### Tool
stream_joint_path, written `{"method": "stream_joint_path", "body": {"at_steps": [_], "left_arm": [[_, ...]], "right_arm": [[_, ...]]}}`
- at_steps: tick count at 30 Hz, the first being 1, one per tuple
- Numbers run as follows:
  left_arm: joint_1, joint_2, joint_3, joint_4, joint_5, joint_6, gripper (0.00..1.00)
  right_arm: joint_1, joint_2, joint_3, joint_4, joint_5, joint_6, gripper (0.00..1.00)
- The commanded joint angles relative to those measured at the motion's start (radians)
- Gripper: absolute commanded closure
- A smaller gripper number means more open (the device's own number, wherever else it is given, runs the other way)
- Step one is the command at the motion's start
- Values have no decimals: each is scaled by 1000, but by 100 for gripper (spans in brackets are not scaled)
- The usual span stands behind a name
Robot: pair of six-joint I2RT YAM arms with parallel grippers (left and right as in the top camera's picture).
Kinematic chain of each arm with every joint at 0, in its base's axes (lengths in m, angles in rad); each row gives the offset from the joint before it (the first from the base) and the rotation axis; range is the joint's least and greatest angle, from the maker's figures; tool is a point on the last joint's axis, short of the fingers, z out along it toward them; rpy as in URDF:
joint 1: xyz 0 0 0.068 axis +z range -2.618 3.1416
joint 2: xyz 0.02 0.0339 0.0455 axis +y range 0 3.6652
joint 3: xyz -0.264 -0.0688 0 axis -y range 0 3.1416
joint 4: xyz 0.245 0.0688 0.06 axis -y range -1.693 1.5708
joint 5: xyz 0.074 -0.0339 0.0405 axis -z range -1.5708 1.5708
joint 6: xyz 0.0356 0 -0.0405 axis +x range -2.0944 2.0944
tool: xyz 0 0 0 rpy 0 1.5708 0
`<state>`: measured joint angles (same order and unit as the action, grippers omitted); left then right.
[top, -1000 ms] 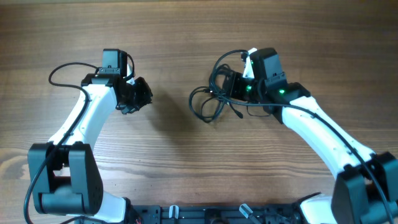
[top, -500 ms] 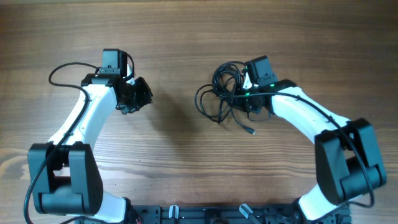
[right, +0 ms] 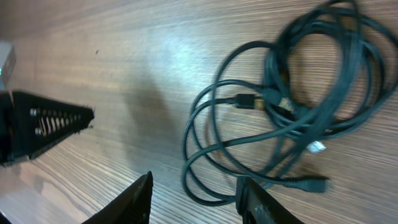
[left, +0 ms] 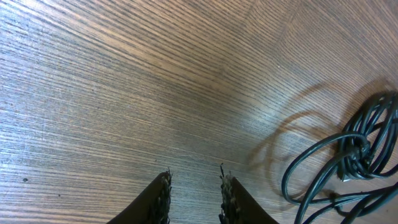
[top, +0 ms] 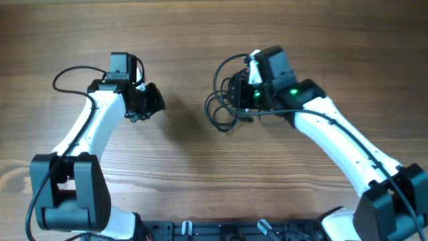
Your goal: Untangle cables
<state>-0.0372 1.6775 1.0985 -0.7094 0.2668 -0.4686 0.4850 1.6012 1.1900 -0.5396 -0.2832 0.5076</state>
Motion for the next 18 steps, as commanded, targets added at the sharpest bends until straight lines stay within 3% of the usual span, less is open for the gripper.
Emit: {"method": "stream_joint_path", "body": {"at_steps": [1, 11, 18], "left_arm": [[2, 11, -8, 4, -6, 16, 70], [2, 11, -8, 4, -6, 16, 69], [2, 11, -8, 3, -6, 16, 68]], "right_arm": [[73, 61, 6, 50, 43, -37, 53], [214, 237, 6, 192, 158, -32, 53], [216, 359, 6, 206, 283, 79, 46]]}}
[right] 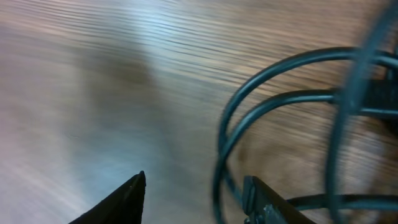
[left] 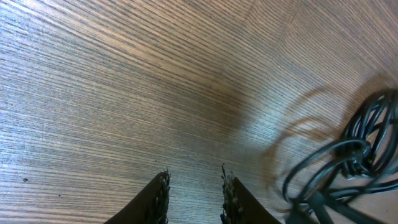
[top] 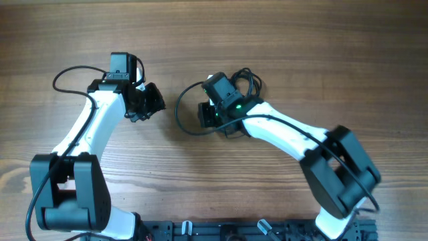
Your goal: Untangle cables
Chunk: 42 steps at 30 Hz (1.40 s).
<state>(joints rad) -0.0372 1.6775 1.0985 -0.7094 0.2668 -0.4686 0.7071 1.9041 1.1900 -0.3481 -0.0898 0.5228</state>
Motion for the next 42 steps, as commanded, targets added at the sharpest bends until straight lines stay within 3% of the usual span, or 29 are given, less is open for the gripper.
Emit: {"method": "stream_joint_path", "body": {"at_steps": [1, 6, 15, 16, 18, 19, 24, 29, 33, 42], "left_arm": [[2, 11, -8, 4, -6, 16, 68], [2, 11, -8, 15, -6, 16, 68], [2, 12, -8, 14, -6, 16, 68], [2, 12, -8, 14, -6, 16, 68], [2, 12, -8, 14, -6, 16, 68], [2, 12, -8, 14, -6, 16, 68], [2, 12, -8, 10, -6, 20, 68], [2, 11, -8, 6, -6, 20, 72], [2, 11, -8, -5, -1, 20, 84], [2, 11, -8, -8, -2, 20, 86]], "right_arm": [[-8, 59, 6, 21, 89, 73, 47], [-8, 60, 6, 37, 61, 79, 57], [-7, 138, 0, 122, 12, 81, 61], [-7, 145, 0, 129, 9, 80, 65], [-8, 145, 0, 130, 2, 80, 92], [-11, 142, 0, 130, -8, 78, 96], [-48, 22, 3, 137, -304, -29, 96], [-130, -184, 3, 172, -514, 4, 96], [-227, -301, 3, 132, -474, 3, 96], [-396, -294, -38, -154, -100, 0, 95]]}}
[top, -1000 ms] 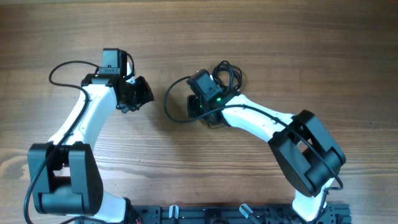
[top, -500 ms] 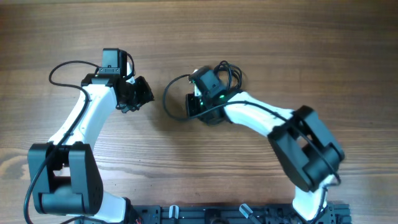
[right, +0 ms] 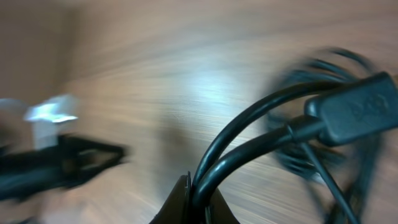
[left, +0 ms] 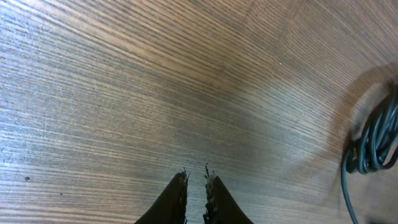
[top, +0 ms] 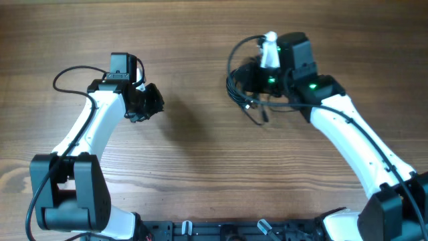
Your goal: Untangle cables
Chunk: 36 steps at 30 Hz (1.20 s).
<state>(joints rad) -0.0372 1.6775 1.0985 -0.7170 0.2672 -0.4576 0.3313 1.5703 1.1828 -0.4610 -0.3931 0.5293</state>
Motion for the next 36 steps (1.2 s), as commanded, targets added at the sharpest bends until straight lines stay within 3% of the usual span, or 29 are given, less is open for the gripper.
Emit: {"method": "stream_joint_path", "body": {"at_steps": [1, 11, 20, 28, 32, 36], "left_arm": [[2, 12, -8, 0, -3, 9, 86], [2, 11, -8, 0, -3, 9, 85], [2, 12, -8, 2, -3, 35, 84], [2, 12, -8, 10, -3, 35, 75], [2, 12, -8, 9, -2, 35, 69], [2, 12, -8, 10, -3, 34, 63]], "right_arm": [[-27, 54, -44, -62, 272, -7, 96], [-32, 247, -99, -63, 515, -3, 96], [-69, 356, -98, -89, 535, -9, 92], [-90, 298, -27, -154, 360, -119, 53], [-89, 232, 49, -229, 301, -158, 43], [-89, 150, 104, -268, 254, -187, 12]]}}
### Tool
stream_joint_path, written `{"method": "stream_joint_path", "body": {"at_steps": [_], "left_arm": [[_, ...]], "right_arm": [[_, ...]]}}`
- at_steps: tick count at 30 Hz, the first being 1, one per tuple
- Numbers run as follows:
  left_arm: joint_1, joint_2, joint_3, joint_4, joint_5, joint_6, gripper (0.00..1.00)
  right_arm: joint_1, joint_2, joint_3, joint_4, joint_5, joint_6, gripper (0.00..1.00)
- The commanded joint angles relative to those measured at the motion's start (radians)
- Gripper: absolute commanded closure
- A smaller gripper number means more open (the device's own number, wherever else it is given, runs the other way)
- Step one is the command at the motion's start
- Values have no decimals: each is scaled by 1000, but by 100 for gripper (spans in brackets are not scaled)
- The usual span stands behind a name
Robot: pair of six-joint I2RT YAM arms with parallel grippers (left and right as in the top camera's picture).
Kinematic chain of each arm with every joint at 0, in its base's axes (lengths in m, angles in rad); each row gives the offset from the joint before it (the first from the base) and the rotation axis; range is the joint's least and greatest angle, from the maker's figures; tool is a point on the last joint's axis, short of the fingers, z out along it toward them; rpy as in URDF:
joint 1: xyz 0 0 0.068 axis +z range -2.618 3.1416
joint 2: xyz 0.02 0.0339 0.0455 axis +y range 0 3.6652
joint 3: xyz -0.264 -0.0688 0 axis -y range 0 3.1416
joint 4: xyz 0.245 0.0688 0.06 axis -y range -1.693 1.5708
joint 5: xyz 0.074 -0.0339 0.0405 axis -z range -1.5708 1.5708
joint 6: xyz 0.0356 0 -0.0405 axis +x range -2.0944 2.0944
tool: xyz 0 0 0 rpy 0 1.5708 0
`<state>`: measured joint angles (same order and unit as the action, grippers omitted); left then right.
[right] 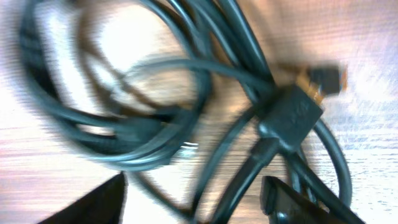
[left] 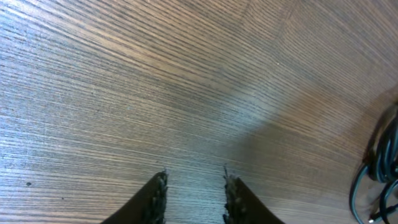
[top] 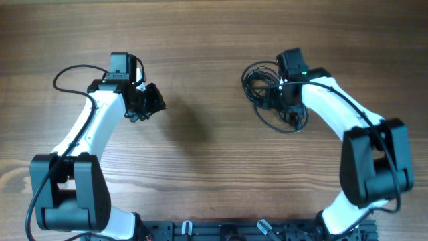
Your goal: Untangle cables
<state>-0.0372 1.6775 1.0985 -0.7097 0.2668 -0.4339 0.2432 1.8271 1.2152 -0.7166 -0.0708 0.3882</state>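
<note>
A tangle of dark cables lies on the wooden table, right of centre. My right gripper hangs low over it. In the right wrist view this gripper is open wide, with blurred cable loops and a black plug lying under and between its fingers. My left gripper is at the left, well away from the tangle. It is open over bare wood, and only the edge of the cables shows at its far right.
The left arm's own thin black wire loops beside that arm at the far left. A black rail runs along the table's front edge.
My right gripper was shut on a cable with the bundle lifted; now it is open and the bundle lies on the table slightly further right. My left gripper went from nearly shut to open.
The bundle lay near the table's middle with my right gripper open above it. Then that gripper was low among the loops, further left. Later it was shut on a cable, with the bundle further right. Now the bundle rests there, released.
</note>
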Motion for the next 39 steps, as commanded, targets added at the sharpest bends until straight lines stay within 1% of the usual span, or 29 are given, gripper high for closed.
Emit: {"method": "stream_joint_path", "body": {"at_steps": [1, 4, 10, 14, 15, 17, 18, 20, 21, 22, 23, 27, 30, 34, 38, 39], "left_arm": [[2, 12, -8, 2, -2, 11, 62], [2, 11, -8, 3, -2, 11, 60], [2, 12, -8, 4, -2, 11, 60], [2, 11, -8, 3, -2, 11, 59], [2, 12, -8, 3, -2, 11, 59], [2, 12, -8, 3, -2, 11, 60], [2, 12, -8, 3, -2, 11, 59], [2, 12, -8, 3, -2, 10, 59], [2, 11, -8, 3, -2, 10, 60], [2, 12, -8, 3, -2, 11, 59], [2, 12, -8, 3, -2, 11, 59], [2, 12, -8, 3, -2, 11, 59], [2, 12, -8, 3, -2, 11, 59], [2, 12, -8, 4, -2, 11, 59], [2, 12, -8, 4, -2, 11, 59], [2, 12, -8, 4, -2, 11, 59]], "right_arm": [[0, -122, 76, -13, -67, -46, 0], [0, -162, 77, 8, -64, -36, 0], [22, -151, 72, 24, -62, 5, 0], [48, -124, 62, 94, -126, 1, 1], [60, -116, 54, 125, -158, -10, 13], [80, -101, 43, 160, -179, -29, 48], [97, -89, 39, 179, -174, -30, 63], [117, -65, 39, 199, -142, -29, 81], [128, -50, 39, 211, -109, -30, 85], [136, -36, 39, 222, -70, -30, 93], [141, -20, 39, 232, -31, -29, 96], [136, 45, 39, 261, 55, -28, 96], [119, 87, 39, 253, 74, -15, 96], [100, 122, 39, 220, 70, 36, 95], [90, 122, 41, 186, -75, 35, 92], [90, 122, 41, 170, -143, 47, 91]]}}
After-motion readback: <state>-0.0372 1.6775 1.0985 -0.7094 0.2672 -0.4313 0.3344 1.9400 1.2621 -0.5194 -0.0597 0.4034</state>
